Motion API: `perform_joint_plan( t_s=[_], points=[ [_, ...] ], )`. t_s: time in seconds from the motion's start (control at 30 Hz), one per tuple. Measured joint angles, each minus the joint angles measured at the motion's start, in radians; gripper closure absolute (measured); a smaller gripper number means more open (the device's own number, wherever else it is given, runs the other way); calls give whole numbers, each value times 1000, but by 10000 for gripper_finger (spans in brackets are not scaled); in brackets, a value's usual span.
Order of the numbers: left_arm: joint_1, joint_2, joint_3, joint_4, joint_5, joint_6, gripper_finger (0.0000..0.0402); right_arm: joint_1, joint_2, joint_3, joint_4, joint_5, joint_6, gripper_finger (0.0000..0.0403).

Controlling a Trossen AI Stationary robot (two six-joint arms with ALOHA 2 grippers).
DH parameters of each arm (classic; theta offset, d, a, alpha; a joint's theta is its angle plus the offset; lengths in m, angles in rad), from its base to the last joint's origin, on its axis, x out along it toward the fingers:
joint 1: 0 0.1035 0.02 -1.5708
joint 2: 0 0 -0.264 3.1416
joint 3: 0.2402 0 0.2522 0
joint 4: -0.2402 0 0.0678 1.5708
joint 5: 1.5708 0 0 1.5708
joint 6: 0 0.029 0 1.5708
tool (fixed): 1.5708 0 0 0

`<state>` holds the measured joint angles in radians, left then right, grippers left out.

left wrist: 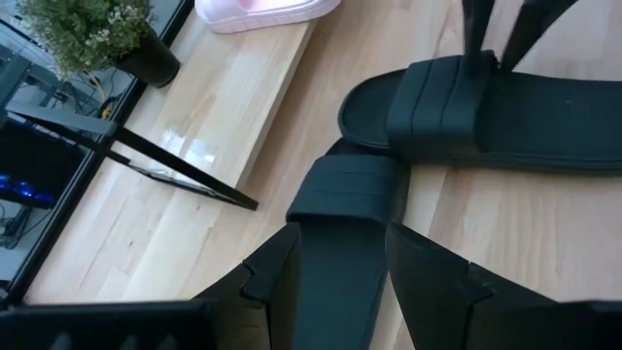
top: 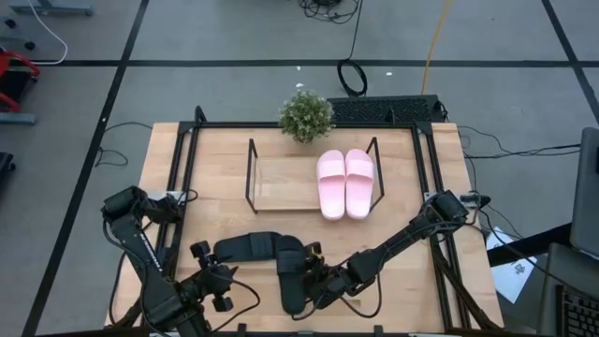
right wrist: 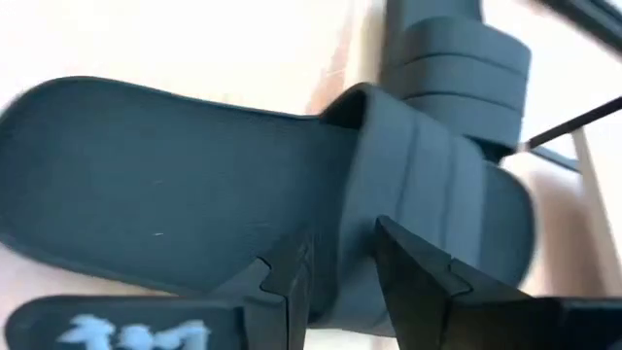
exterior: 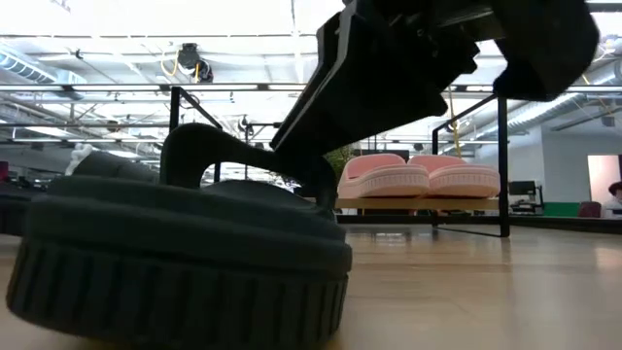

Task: Pick and place slides into the shelf
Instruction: Put the right black slides on the shelf

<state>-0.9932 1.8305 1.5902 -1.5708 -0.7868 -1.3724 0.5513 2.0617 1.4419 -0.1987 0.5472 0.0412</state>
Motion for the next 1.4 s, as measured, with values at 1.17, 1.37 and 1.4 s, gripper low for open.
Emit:
perform_joint_plan(
  t_s=[1.17,1.37,1.4],
  points=[
    [0,0,0,11,0,-6,250,-1,2,3,-1,223,-64,397],
    [0,0,0,14,-1,-6,250,-2,2,3,10,242,-54,400],
    [0,0,0,15,0,-5,250,0,2,3,20,242,-54,400]
  ],
)
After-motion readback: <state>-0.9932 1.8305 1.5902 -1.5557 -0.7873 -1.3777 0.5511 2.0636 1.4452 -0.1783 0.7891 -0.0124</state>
